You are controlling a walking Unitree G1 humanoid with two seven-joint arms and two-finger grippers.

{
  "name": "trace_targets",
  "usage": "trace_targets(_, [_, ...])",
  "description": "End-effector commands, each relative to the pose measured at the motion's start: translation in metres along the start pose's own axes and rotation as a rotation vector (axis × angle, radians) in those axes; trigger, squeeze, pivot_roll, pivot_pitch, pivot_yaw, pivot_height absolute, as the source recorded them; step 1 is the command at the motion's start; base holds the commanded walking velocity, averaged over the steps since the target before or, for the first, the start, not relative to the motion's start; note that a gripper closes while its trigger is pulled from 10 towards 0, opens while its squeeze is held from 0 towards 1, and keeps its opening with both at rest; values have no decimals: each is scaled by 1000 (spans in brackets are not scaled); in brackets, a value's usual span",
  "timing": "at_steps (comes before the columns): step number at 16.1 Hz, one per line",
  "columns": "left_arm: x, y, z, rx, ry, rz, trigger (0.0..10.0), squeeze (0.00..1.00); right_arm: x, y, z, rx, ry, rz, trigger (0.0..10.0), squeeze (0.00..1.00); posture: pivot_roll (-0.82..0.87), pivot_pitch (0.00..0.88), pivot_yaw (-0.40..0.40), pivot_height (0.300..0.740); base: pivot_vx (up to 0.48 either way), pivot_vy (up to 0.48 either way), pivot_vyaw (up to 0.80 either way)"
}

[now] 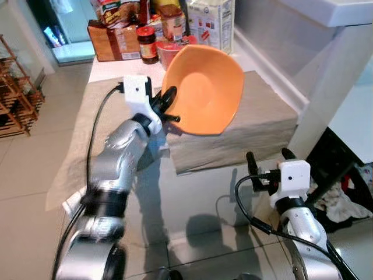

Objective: Setting the table

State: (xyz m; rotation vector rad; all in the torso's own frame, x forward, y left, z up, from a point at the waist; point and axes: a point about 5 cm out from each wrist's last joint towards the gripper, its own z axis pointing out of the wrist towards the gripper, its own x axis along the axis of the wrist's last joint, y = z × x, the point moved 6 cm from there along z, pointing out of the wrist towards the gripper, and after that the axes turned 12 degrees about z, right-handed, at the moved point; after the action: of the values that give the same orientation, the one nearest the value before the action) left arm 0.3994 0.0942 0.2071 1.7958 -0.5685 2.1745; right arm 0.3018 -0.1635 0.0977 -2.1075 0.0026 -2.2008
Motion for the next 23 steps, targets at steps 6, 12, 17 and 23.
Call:
trace_targets(6, [-13, -47, -48, 180, -25, 36, 0, 0, 20, -6, 14, 27, 87, -18, 10000, 0, -157, 0, 103, 722, 0, 0, 0])
trace_targets(12, [-17, -81, -109, 439, -58, 161, 0, 0, 20, -11, 22, 51, 100, -16, 10000, 0, -123, 0, 81, 722, 0, 0, 0])
trace_targets(17, [-29, -66, -122, 428, -67, 213, 0, 0, 23, -12, 24, 58, 121, 55, 10000, 0, -119, 0, 67, 722, 0, 0, 0])
trace_targets(23, [-52, -19, -127, 311, -115, 116, 0, 0, 20, -6, 18, 48, 121, 41, 10000, 0, -133, 0, 73, 722, 0, 0, 0])
